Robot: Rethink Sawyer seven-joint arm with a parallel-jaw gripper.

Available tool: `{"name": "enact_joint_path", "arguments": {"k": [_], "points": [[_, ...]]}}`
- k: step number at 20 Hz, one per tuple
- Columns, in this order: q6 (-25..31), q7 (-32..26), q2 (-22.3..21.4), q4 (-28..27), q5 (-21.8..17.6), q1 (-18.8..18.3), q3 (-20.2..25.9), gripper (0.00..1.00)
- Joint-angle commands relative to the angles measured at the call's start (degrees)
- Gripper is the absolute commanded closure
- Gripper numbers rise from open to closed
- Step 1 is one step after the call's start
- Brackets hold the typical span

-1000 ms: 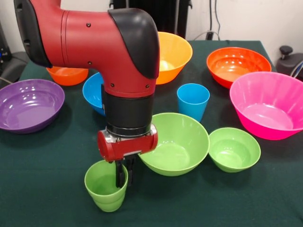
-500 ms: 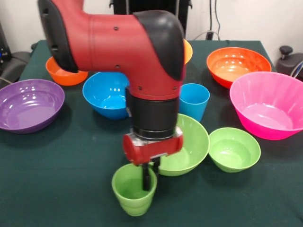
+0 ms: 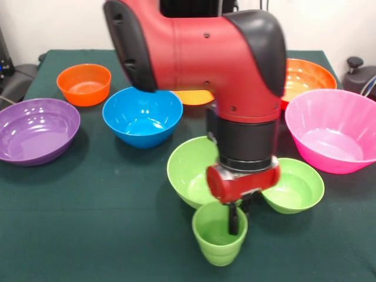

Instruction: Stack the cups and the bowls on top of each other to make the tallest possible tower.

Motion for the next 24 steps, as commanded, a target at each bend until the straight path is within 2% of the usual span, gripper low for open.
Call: {"name": "enact_joint_path", "arguments": {"k": [1, 4, 10, 16, 22, 24], "points": [[5.8, 10.6, 1.4, -3.2, 3.0, 2.3, -1.7, 1.0], [6.9, 8.9, 1.5, -3.9, 3.6, 2.3, -1.9, 1.0], [8.5, 6.8, 0.3, -1.7, 4.0, 2.3, -3.7, 1.0], [7.7, 5.1, -1.4, 3.1, 1.3, 2.4, -8.6, 1.0], [7.1, 4.8, -3.6, 7.8, 1.4, 1.7, -12.0, 1.0], [9.7, 4.9, -5.0, 9.2, 2.2, 2.2, -13.2, 1.0]]}}
